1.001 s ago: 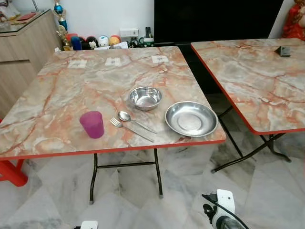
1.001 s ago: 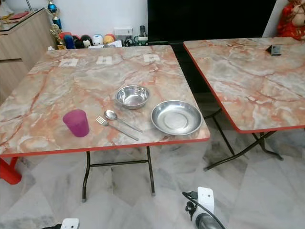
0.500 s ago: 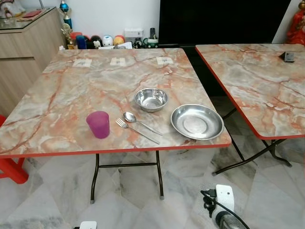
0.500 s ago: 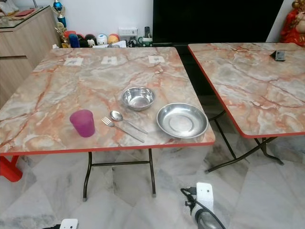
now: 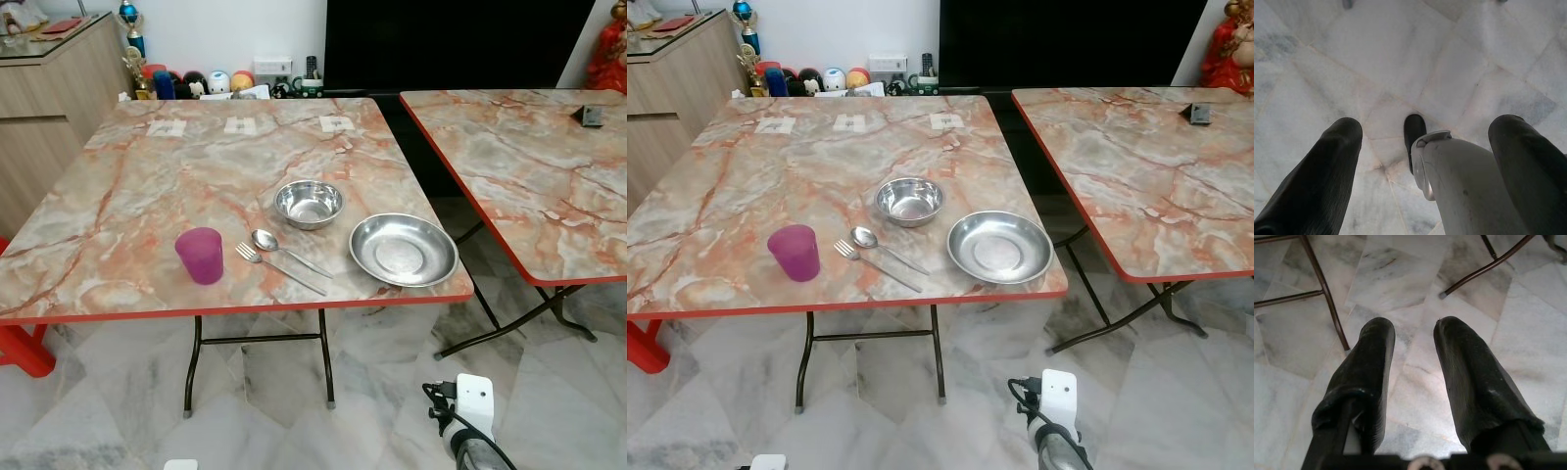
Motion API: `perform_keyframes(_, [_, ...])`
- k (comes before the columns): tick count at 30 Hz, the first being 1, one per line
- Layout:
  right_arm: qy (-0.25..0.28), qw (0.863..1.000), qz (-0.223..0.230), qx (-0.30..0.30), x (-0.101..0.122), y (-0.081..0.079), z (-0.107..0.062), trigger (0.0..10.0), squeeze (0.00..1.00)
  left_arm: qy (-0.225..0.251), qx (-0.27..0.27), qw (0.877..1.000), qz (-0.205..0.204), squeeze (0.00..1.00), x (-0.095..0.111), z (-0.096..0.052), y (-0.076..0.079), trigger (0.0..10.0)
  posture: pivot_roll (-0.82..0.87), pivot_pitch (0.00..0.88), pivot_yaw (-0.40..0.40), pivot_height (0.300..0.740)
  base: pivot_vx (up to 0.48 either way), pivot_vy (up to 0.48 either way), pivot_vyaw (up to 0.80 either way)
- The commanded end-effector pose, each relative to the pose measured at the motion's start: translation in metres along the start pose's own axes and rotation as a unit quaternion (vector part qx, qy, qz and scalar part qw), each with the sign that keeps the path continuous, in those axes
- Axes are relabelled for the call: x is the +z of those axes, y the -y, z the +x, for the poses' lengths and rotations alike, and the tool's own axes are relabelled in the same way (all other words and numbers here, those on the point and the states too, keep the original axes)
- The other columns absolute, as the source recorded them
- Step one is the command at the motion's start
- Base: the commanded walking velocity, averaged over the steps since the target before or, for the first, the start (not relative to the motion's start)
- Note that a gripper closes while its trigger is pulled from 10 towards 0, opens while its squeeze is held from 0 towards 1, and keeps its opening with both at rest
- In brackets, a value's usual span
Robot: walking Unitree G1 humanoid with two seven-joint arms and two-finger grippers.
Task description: Setting the table
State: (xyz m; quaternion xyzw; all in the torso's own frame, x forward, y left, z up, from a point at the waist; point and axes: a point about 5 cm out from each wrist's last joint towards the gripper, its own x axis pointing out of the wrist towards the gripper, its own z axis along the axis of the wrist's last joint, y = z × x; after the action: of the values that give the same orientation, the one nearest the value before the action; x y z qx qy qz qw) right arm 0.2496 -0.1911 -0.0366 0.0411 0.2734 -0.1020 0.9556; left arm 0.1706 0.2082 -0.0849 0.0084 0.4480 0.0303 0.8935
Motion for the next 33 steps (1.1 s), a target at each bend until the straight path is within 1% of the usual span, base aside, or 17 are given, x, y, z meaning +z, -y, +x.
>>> perform_keyframes(1, [0.002, 1.000, 0.012, -0.016, -0.003, 0.003, -0.002, 10.0, 0.00, -0.009, 0.000, 1.000, -0.002, 0.00, -0.007, -0.002, -0.001, 10.0, 0.00, 0.040, -0.052, 0.740, 0.000, 0.000, 0.00])
perform_keyframes(9, [0.011, 1.000, 0.013, -0.013, -0.003, 0.002, -0.003, 10.0, 0.00, -0.011, -0.004, 1.000, 0.006, 0.00, -0.009, -0.002, -0.001, 10.0, 0.00, 0.030, -0.053, 0.740, 0.000, 0.000, 0.00])
perform_keyframes(16, [0.011, 0.999, 0.017, -0.032, -0.005, 0.004, -0.004, 10.0, 0.00, -0.015, -0.008, 1.000, 0.014, 0.00, -0.011, -0.003, -0.001, 10.0, -0.01, 0.017, -0.054, 0.740, 0.000, 0.000, 0.00])
perform_keyframes(21, [0.020, 0.999, 0.029, -0.041, -0.004, 0.005, -0.004, 10.0, 0.00, -0.019, -0.005, 1.000, 0.015, 0.00, -0.015, -0.004, -0.003, 10.0, -0.02, 0.011, -0.054, 0.740, 0.000, 0.000, 0.00])
perform_keyframes(22, [0.079, 0.996, 0.027, -0.041, 0.000, 0.018, -0.011, 10.0, 0.00, -0.018, -0.004, 1.000, 0.013, 0.00, -0.016, -0.004, -0.004, 10.0, -0.02, 0.011, -0.054, 0.740, 0.000, 0.000, 0.00])
perform_keyframes(23, [0.123, 0.991, 0.021, -0.039, 0.003, 0.028, -0.017, 10.0, 0.00, -0.018, -0.004, 1.000, 0.012, 0.00, -0.016, -0.005, -0.004, 10.0, -0.02, 0.011, -0.054, 0.740, 0.000, 0.000, 0.00])
perform_keyframes(24, [0.172, 0.984, 0.007, -0.042, 0.009, 0.040, -0.028, 10.0, 0.00, -0.017, -0.004, 1.000, 0.011, 0.00, -0.016, -0.005, -0.005, 10.0, -0.02, 0.011, -0.054, 0.740, 0.000, 0.000, 0.00])
perform_keyframes(25, [0.205, 0.978, 0.000, -0.043, 0.013, 0.048, -0.038, 10.0, 0.00, -0.017, -0.003, 1.000, 0.011, 0.00, -0.016, -0.005, -0.005, 10.0, -0.02, 0.009, -0.054, 0.740, 0.000, 0.000, 0.00])
perform_keyframes(26, [0.225, 0.973, -0.002, -0.050, 0.017, 0.054, -0.048, 10.0, 0.00, -0.018, -0.004, 1.000, 0.012, 0.00, -0.017, -0.005, -0.005, 10.0, -0.02, 0.009, -0.054, 0.740, 0.000, 0.000, 0.00])
perform_keyframes(30, [0.243, 0.969, -0.004, -0.047, 0.023, 0.052, -0.056, 10.0, 0.00, -0.019, -0.006, 1.000, 0.014, 0.00, -0.018, -0.005, -0.004, 10.0, -0.02, 0.008, -0.054, 0.740, 0.000, 0.000, 0.00])
perform_keyframes(33, [0.247, 0.968, -0.004, -0.046, 0.023, 0.050, -0.061, 10.0, 0.00, -0.019, -0.007, 1.000, 0.015, 0.00, -0.018, -0.005, -0.004, 10.0, -0.02, 0.009, -0.054, 0.740, 0.000, 0.000, 0.00])
